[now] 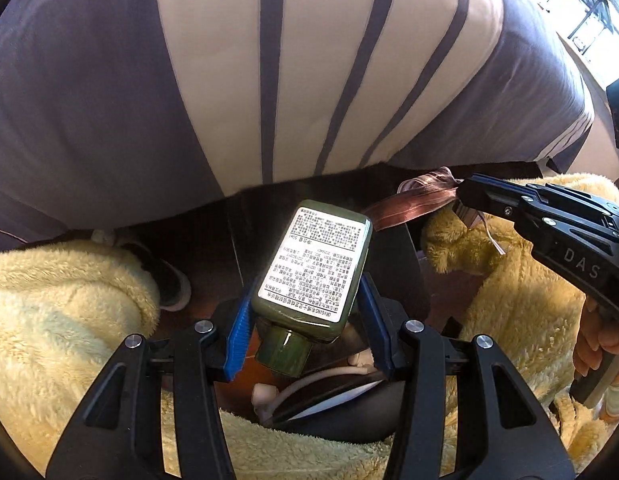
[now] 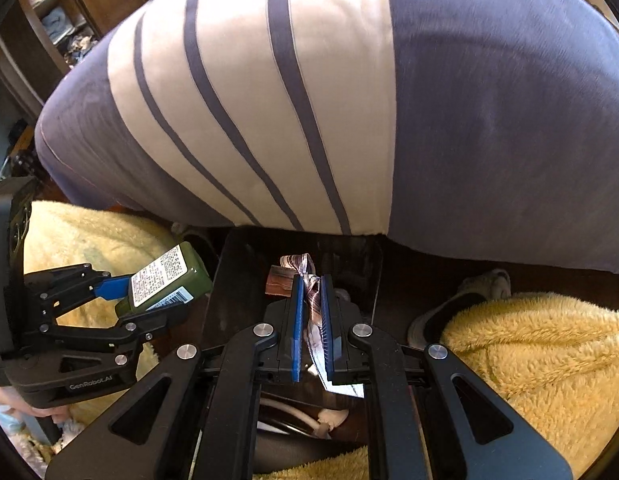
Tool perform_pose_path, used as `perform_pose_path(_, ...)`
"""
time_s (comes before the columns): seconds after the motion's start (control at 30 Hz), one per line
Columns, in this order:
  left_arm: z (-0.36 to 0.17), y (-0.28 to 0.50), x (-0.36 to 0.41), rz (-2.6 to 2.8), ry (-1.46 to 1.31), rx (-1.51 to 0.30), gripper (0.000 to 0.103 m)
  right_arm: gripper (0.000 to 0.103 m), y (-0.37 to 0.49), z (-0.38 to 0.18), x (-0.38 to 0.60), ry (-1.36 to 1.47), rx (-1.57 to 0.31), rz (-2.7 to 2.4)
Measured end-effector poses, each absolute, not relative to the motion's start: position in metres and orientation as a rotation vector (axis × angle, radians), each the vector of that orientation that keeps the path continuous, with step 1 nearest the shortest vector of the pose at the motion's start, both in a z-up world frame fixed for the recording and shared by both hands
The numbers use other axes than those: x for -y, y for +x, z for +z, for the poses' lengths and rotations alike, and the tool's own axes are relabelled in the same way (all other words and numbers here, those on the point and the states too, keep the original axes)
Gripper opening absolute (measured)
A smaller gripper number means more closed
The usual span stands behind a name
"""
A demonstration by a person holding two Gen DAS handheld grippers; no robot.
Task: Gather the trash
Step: 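Open both tools over the black bin to drop the ribbon and bottle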
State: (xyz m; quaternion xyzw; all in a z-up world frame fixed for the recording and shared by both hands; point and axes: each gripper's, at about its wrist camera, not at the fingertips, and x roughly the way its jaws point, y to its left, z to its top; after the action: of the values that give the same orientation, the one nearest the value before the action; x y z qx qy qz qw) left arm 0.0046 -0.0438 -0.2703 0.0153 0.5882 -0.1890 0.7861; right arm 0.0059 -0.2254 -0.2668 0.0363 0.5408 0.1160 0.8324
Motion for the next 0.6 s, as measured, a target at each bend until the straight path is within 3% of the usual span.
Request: perform_pose_path(0.6,-0.294,0.012,0.05,-0.426,0.041,-1.363,0.047,0.013,0.022,-0.297,0.222,0.142,-1.252,0.269)
